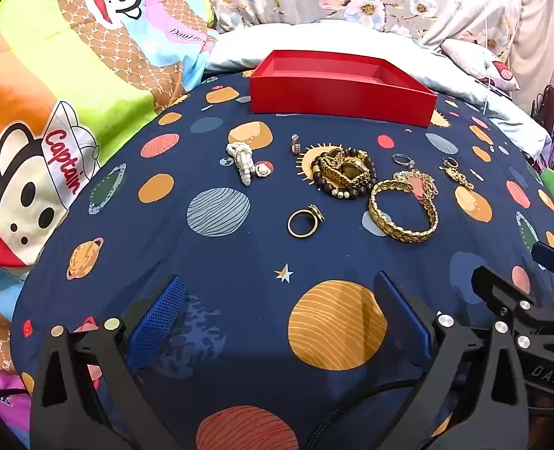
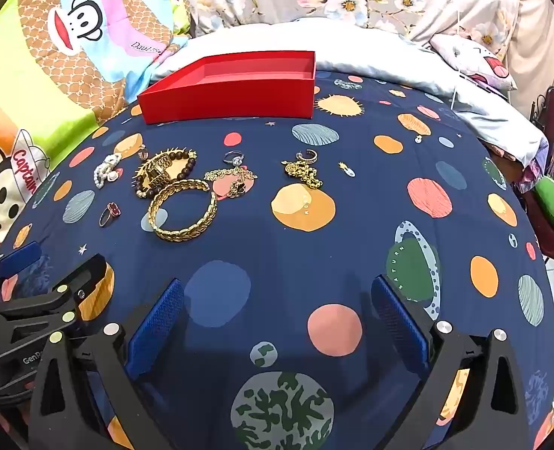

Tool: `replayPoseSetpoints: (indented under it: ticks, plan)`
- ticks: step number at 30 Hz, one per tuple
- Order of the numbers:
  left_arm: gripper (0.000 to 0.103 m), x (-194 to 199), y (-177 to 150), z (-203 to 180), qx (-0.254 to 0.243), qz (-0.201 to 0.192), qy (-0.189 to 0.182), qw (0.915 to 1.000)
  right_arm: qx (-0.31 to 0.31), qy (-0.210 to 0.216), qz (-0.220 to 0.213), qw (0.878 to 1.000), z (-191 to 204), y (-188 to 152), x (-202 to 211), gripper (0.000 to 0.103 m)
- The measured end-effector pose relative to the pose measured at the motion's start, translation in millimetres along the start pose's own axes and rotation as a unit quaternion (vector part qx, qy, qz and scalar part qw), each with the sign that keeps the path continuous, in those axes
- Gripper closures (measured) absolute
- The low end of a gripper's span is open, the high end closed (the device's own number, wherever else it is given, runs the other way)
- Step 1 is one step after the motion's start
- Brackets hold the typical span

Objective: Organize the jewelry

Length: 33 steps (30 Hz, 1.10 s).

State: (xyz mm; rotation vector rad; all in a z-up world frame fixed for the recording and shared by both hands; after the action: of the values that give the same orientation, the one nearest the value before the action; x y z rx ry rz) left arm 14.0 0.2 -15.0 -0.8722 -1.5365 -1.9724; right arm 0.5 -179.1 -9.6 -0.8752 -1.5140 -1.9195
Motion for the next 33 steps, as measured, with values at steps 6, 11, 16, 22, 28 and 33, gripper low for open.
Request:
replayPoseSetpoints:
  ticks: [6,11,16,22,28,33]
  plan:
    - [0.005,0.2,-0.1,0.9,-0.001,-0.003,0.004,1.0000,-0.001,0.002,-0.001,1.000,-0.3,0.2,0.5,0.005]
    - [0.005,-1.1,1.1,2.3,0.000,-0.004,0.002,1.0000,-0.002,0.002,-0.002,1.000,-0.5,0.2,0.7,0.005]
    - [0.005,0.1,-0.1,6.3,0.001,-0.006,0.004,1.0000,-0.002,0.003,-0.002,1.000,-1.1,0.2,0.8,0.005]
    - [0.005,1.8,-0.6,4.2,0.003,-0.006,0.005,1.0000,-0.002,0.004,-0.002,1.000,-1.3,0.2,0.9,0.005]
    - [0.005,1.0,-0.4,2.0,0.001,-0.006,0.011,0.9999,-0.002,0.004,-0.002,1.000,-1.3,0.1,1.0,0.005]
    - [0.005,0.8,-0.6,1.9,0.001,-0.005,0.011,0.9999,-0.003,0.004,-0.002,1.000,-1.4,0.1,1.0,0.005]
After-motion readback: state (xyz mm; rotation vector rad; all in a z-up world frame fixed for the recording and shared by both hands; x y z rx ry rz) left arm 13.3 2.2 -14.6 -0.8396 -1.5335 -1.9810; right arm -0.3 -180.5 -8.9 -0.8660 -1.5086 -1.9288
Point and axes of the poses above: each gripper's, at about its wrist camera, not at the fingertips, and x roughly against the way its jaws point, z to its left, y to its top, the point moved 2 cm from there along -x, roughly the way its jaws point, and after that the axes turned 14 degrees about -x, right-handed, at the moved point
